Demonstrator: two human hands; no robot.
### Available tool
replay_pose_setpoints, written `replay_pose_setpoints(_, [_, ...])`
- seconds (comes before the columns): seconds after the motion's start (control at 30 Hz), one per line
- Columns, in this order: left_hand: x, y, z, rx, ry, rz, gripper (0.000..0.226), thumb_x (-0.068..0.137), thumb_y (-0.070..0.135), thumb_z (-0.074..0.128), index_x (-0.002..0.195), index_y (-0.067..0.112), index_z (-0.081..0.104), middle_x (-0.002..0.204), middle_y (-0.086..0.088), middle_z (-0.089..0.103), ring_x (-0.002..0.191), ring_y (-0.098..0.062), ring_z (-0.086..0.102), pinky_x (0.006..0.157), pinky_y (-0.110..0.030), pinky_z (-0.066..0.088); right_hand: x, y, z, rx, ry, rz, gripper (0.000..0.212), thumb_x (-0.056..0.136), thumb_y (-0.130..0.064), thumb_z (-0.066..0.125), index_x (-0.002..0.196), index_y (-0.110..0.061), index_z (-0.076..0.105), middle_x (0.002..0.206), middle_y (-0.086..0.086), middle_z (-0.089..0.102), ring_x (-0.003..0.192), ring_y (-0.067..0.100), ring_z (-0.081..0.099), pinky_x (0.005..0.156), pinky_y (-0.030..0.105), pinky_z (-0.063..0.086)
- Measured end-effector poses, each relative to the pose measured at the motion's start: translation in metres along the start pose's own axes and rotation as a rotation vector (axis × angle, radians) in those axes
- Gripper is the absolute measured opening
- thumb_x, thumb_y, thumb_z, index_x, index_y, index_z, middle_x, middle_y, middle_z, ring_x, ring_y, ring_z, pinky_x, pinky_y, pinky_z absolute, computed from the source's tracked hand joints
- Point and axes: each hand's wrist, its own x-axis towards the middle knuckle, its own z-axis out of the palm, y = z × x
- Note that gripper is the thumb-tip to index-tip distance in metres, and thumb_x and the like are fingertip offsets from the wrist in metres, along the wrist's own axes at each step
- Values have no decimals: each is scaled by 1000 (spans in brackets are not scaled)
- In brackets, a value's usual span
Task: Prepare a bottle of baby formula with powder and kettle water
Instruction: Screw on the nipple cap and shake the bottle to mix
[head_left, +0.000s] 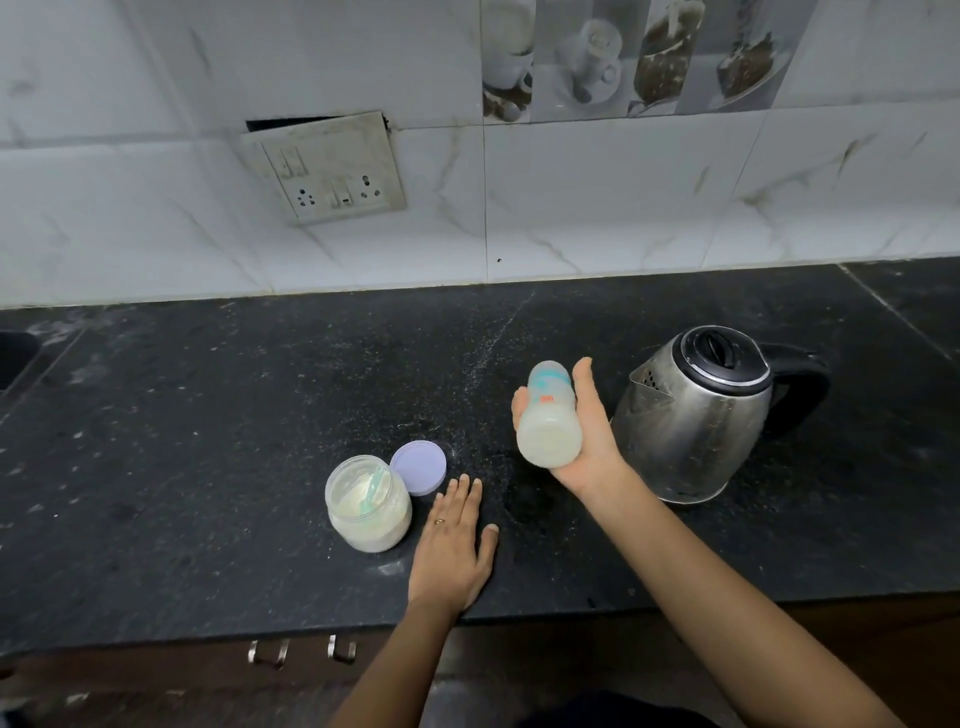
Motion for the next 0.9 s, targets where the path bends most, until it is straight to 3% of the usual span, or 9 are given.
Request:
replay_pose_setpoints(0.13, [0,0,-1,-4,-2,5,69,92,52,13,153,20,16,160,2,10,141,0,-9,117,-23,-7,2,-3,11,12,74,9,66,76,-58,70,122,-14,53,99,11,58,63,22,68,49,30,57])
replay_pose_setpoints(0.27, [0,0,-2,11,-8,5,61,98,45,24,153,20,13,160,2,7,141,0,-11,116,-23,-9,1,-5,21,-29,159,-42,44,84,-48,67,112,-17,55,114,15,56,90,27,65,64,37,61])
replay_pose_setpoints(0.37, [0,1,-3,18,-16,7,62,98,46,22,153,20,12,160,2,7,140,0,-11,116,-22,-10,2,-5,19,-64,173,-25,47,85,-48,66,119,-19,51,116,15,56,94,34,64,69,44,60])
replay_pose_setpoints(0.5, [0,0,-3,14,-9,9,71,90,52,9,153,20,13,160,3,7,140,1,-11,114,-20,-12,-4,-9,10,-144,16,12,45,89,-41,61,121,-11,51,111,15,64,93,40,67,77,55,55])
replay_pose_setpoints(0.57, [0,0,-2,11,-15,13,71,90,53,9,153,20,13,160,3,7,140,0,-11,115,-21,-12,-4,-10,4,-179,-91,34,48,84,-42,60,119,-9,56,101,12,69,84,32,72,69,46,60])
replay_pose_setpoints(0.63, [0,0,-3,3,-14,11,71,90,53,9,153,20,13,160,3,7,141,0,-11,115,-21,-12,2,-7,0,-133,-88,21,48,84,-43,60,118,-10,57,96,10,69,74,23,71,63,36,60])
replay_pose_setpoints(0.73, [0,0,-4,9,-22,12,71,90,52,9,153,19,12,160,2,7,141,-1,-10,115,-22,-12,13,1,-14,16,-105,-11,44,85,-39,64,115,-8,57,94,10,64,70,22,68,62,34,59])
replay_pose_setpoints(0.83, [0,0,-4,9,-26,13,71,90,52,8,153,19,10,161,2,5,142,-2,-11,115,-22,-13,13,7,-22,-125,-292,12,51,73,-33,73,120,-19,59,86,11,60,59,21,59,54,29,53])
replay_pose_setpoints(0.9, [0,-1,-4,9,-30,17,72,90,53,7,153,19,10,161,2,4,142,-2,-12,115,-22,-13,16,10,-20,-97,-272,15,54,73,-34,71,121,-18,54,86,10,61,59,20,60,55,29,54])
